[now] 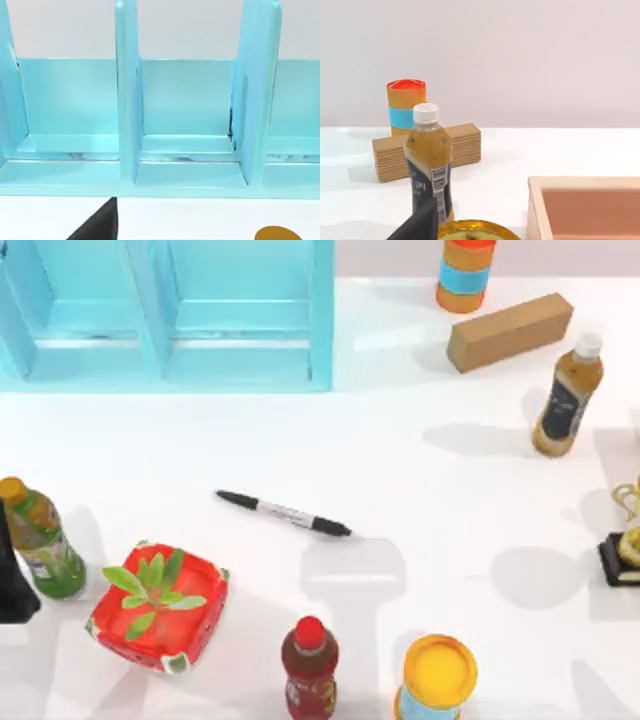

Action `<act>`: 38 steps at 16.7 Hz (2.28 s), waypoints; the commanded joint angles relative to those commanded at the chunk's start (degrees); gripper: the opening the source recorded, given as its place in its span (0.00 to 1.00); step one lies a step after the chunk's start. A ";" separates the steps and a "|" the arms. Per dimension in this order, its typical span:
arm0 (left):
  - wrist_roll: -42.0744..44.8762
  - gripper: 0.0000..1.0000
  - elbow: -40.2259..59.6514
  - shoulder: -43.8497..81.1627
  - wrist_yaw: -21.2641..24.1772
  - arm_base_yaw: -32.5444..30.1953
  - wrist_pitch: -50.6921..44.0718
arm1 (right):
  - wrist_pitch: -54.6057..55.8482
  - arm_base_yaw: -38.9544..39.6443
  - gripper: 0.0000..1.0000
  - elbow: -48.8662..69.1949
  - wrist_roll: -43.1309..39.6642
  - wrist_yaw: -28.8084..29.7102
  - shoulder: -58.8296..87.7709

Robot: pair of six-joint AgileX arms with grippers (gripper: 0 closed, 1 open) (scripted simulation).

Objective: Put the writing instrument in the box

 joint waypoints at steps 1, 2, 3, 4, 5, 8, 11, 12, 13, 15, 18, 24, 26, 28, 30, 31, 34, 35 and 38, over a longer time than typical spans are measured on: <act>0.00 1.00 0.00 0.00 0.00 0.00 0.00 | 0.00 0.00 1.00 0.00 0.00 0.00 0.00; 0.00 1.00 0.00 0.00 0.00 0.00 0.00 | 0.00 0.00 1.00 0.00 0.00 0.00 0.00; 0.00 1.00 0.00 0.00 0.00 0.00 0.00 | -0.32 0.18 1.00 0.31 -0.16 -0.10 0.50; 0.00 1.00 0.00 0.00 0.00 0.00 0.00 | -0.96 0.53 1.00 0.96 -0.48 -0.30 1.53; 0.00 1.00 0.00 0.00 0.00 0.00 0.00 | -1.91 1.04 1.00 1.97 -0.96 -0.57 3.11; 0.00 1.00 0.00 0.00 0.00 0.00 0.00 | -6.61 3.38 1.00 7.66 -3.31 -1.73 11.46; 0.00 1.00 0.00 0.00 0.00 0.00 0.00 | -13.04 6.39 1.00 16.76 -6.48 -3.18 23.46; 0.00 1.00 0.00 0.00 0.00 0.00 0.00 | -15.42 7.48 1.00 20.49 -7.64 -3.72 28.05; 0.00 1.00 0.00 0.00 0.00 0.00 0.00 | -17.88 8.61 1.00 24.52 -8.82 -4.28 32.84; 0.00 1.00 0.00 0.00 0.00 0.00 0.00 | -23.00 10.95 1.00 33.59 -11.24 -5.48 42.98; 0.00 1.00 0.00 0.00 0.00 0.00 0.00 | -30.91 14.59 1.00 49.02 -14.88 -7.51 58.89; 0.00 1.00 0.00 0.00 0.00 0.00 0.00 | -46.78 21.96 1.00 83.16 -21.78 -12.39 91.06; 0.00 1.00 0.00 0.00 0.00 0.00 0.00 | -51.96 24.30 1.00 94.19 -23.84 -14.09 101.35; 0.00 1.00 0.00 0.00 0.00 0.00 0.00 | -57.01 26.44 1.00 104.36 -25.67 -15.68 111.11; 0.00 1.00 0.00 0.00 0.00 0.00 0.00 | -61.86 28.38 1.00 113.54 -27.26 -17.13 120.29; 0.00 1.00 0.00 0.00 0.00 0.00 0.00 | -64.15 29.23 1.00 117.53 -27.92 -17.77 124.46; 0.00 1.00 0.00 0.00 0.00 0.00 0.00 | -70.28 31.36 1.00 127.37 -29.49 -19.42 135.37; 0.00 1.00 0.00 0.00 0.00 0.00 0.00 | -71.93 31.89 1.00 129.74 -29.86 -19.83 138.21; 0.00 1.00 0.00 0.00 0.00 0.00 0.00 | -75.40 32.93 1.00 134.34 -30.51 -20.62 144.00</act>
